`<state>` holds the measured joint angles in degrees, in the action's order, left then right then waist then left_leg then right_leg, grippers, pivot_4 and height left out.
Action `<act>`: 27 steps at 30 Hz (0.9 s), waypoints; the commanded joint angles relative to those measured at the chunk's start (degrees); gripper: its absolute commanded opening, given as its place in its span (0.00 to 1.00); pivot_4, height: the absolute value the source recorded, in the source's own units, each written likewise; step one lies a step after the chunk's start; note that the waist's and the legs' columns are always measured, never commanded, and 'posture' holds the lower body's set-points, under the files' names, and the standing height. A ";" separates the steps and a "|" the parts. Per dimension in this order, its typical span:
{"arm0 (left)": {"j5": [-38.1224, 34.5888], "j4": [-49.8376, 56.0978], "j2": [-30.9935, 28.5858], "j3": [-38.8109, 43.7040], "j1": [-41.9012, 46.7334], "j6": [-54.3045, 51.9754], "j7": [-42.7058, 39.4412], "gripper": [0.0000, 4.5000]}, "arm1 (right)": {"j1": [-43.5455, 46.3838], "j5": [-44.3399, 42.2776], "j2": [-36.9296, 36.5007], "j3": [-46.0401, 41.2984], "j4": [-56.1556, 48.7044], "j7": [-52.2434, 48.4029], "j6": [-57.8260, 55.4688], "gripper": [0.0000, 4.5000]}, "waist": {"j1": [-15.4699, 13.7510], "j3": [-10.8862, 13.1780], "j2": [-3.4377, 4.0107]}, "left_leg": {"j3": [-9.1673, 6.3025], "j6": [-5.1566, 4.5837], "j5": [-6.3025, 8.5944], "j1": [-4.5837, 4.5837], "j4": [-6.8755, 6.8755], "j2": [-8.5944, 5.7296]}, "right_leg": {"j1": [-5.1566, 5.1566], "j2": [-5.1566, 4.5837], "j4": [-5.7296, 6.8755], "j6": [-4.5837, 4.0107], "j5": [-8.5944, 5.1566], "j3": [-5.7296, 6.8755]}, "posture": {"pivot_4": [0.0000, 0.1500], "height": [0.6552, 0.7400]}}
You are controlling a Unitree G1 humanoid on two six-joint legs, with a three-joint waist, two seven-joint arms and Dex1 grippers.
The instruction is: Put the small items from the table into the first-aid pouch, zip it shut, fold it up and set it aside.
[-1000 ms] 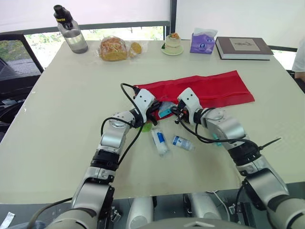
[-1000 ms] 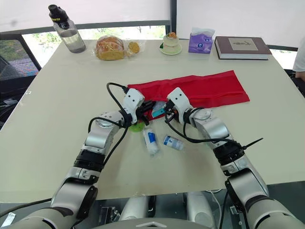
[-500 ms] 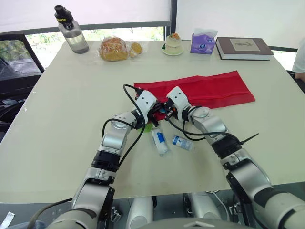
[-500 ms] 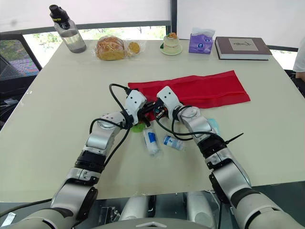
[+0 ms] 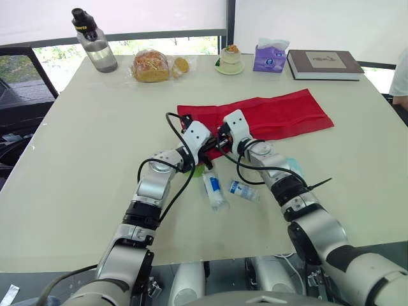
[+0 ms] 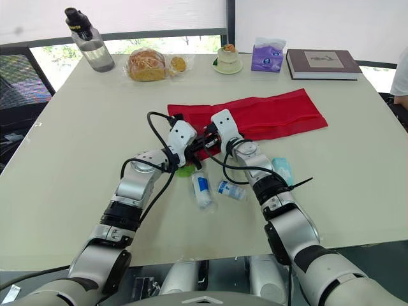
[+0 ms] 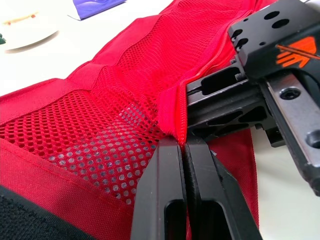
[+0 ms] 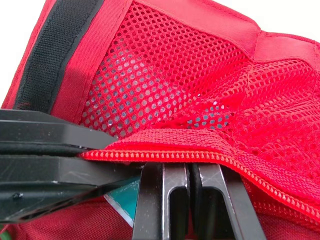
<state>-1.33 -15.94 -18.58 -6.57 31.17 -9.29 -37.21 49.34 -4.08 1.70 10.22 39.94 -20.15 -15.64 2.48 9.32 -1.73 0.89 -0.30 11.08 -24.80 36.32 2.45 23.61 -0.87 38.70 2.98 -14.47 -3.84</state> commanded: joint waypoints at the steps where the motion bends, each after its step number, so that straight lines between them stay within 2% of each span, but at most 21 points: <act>1: -1.04 1.81 -0.35 0.00 -0.15 0.38 -1.24 0.00 | -1.84 -0.47 -1.50 -0.89 -6.92 -2.16 -1.95 0.02 | -0.08 0.00 0.00 | -0.01 0.00 0.00 -0.01 0.00 0.00 | 0.00 0.00 0.00 0.00 0.00 0.00 | 1.00 1.00; 9: -6.13 -1.32 -2.11 4.17 2.10 -1.98 -4.68 0.00 | -8.82 -2.76 -6.66 3.48 -25.08 -13.58 -12.18 0.02 | 0.00 0.00 0.00 | -0.02 0.00 0.00 -0.03 0.00 -0.01 | 0.00 0.00 -0.01 0.00 -0.01 0.01 | 1.00 1.00; 12: -7.84 -2.75 -3.04 5.32 2.97 -2.69 -6.39 0.00 | -9.33 -2.60 -7.79 5.22 -27.69 -16.16 -13.85 0.02 | 0.17 0.00 0.00 | -0.02 0.00 0.00 0.01 0.00 -0.01 | 0.01 0.03 0.05 0.00 -0.01 0.00 | 1.00 1.00; 21: -9.29 -3.83 -4.39 4.54 3.80 -3.75 -11.92 0.00 | -6.46 -1.16 -5.90 6.92 -23.71 -17.00 -12.65 0.02 | -0.01 0.00 0.00 | -0.03 0.00 0.00 -0.02 0.02 -0.04 | 0.01 0.01 0.03 0.00 -0.01 0.01 | 1.00 1.00; 27: -9.28 -2.78 -4.44 4.41 3.27 -4.35 -12.71 0.00 | -3.35 0.89 -2.34 5.45 -15.36 -11.65 -8.82 0.02 | 0.07 0.01 0.00 | -0.05 0.00 0.00 0.00 0.02 -0.03 | 0.02 0.02 0.08 -0.01 -0.01 0.01 | 1.00 1.00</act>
<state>-9.34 -20.90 -22.95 -2.32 33.90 -13.79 -49.13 44.13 -3.78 -1.30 16.76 24.28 -33.09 -26.83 2.55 9.32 -1.73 0.84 -0.30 11.08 -24.80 36.34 2.41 23.63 -0.85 38.77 2.97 -14.48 -3.83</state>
